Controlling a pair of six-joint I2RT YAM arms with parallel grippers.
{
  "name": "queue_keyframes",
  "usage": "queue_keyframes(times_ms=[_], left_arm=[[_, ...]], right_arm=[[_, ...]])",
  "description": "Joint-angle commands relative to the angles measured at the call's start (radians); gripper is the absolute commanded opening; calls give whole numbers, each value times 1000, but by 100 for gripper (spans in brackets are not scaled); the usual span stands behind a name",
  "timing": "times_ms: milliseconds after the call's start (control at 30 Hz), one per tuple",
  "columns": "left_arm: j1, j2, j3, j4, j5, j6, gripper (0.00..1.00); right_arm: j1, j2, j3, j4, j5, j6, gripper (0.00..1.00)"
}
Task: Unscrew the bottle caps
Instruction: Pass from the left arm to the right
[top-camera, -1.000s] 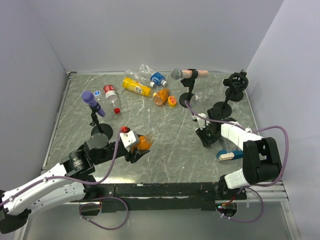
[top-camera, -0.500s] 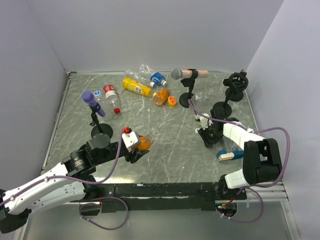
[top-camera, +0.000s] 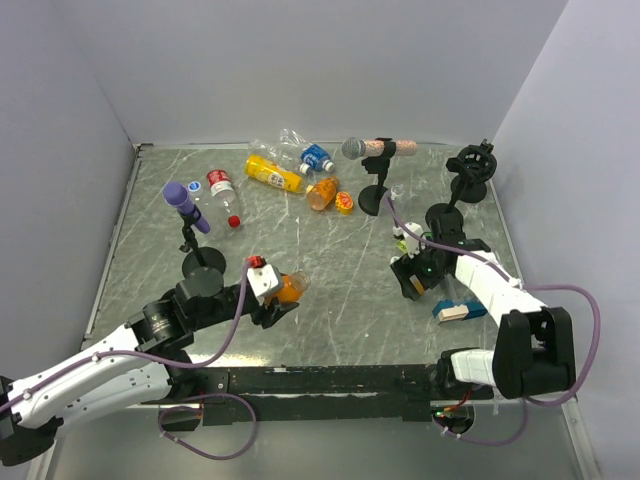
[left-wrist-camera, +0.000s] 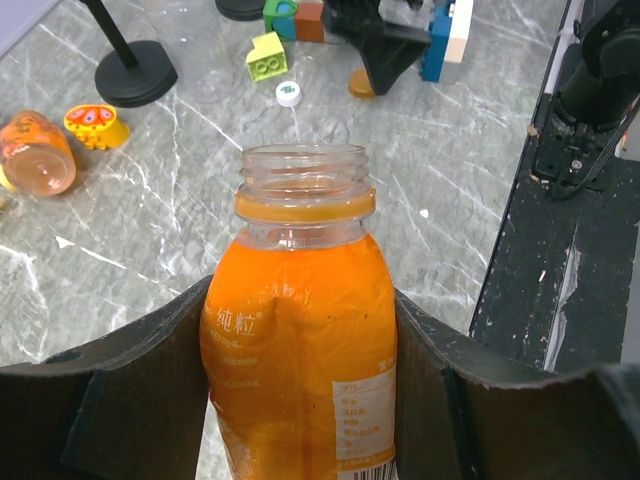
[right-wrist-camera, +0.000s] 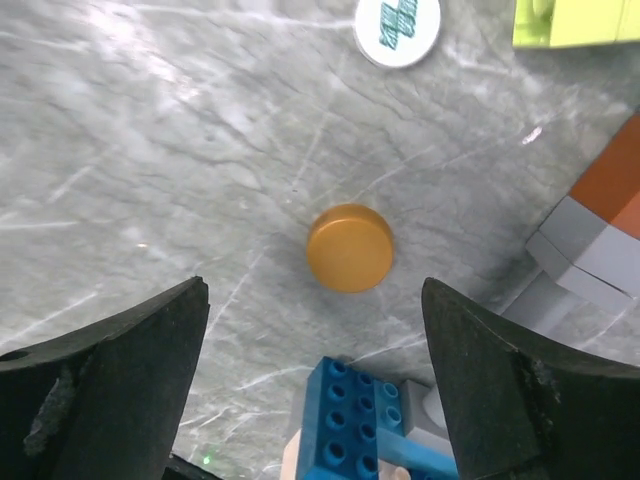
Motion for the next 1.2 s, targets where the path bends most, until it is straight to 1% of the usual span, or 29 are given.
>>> queue_keyframes(times_ms=[0, 133, 233, 400, 500, 533, 600, 700, 733, 800, 833, 867, 933, 1067, 1167], left_arm=[[3, 13, -3, 40, 26, -2, 25], [1, 24, -5, 56, 61, -11, 25], [3, 30, -8, 83, 73, -25, 25], [1, 53, -9, 129, 86, -62, 25], [1, 82, -6, 154, 116, -82, 25], [1, 93, -3, 160, 128, -118, 25], [0, 116, 2, 180, 151, -146, 24], [-8, 136, -18, 267, 172, -200, 24], [-16, 142, -30, 301, 173, -212, 24], [-28, 166, -52, 384, 179, -231, 25], [-42, 189, -52, 410, 178, -235, 24], [-54, 215, -48, 427, 175, -235, 25], [-89, 286, -9, 436, 149, -223, 24], [-151, 413, 63, 435, 104, -189, 25], [-168, 495, 104, 441, 98, -178, 25]], right_arm=[[-5, -63, 36, -46, -98, -33, 95], [-7, -129, 45, -84, -215, -80, 96], [-8, -211, 41, -92, -313, -125, 97], [-7, -374, 16, -71, -502, -180, 97], [-7, -448, 19, -83, -657, -241, 99], [-8, -460, 27, -94, -724, -270, 99], [-7, -465, 45, -120, -842, -313, 99], [-7, -431, 82, -169, -1041, -361, 99], [-7, -413, 93, -211, -1098, -401, 99], [-11, -370, 102, -328, -1198, -544, 99], [-13, -353, 97, -391, -1209, -620, 99], [-12, -345, 88, -411, -1194, -671, 99], [-19, -356, 52, -356, -1160, -618, 99], [-24, -414, 2, -263, -1197, -533, 99], [-21, -420, -15, -252, -1225, -539, 99]])
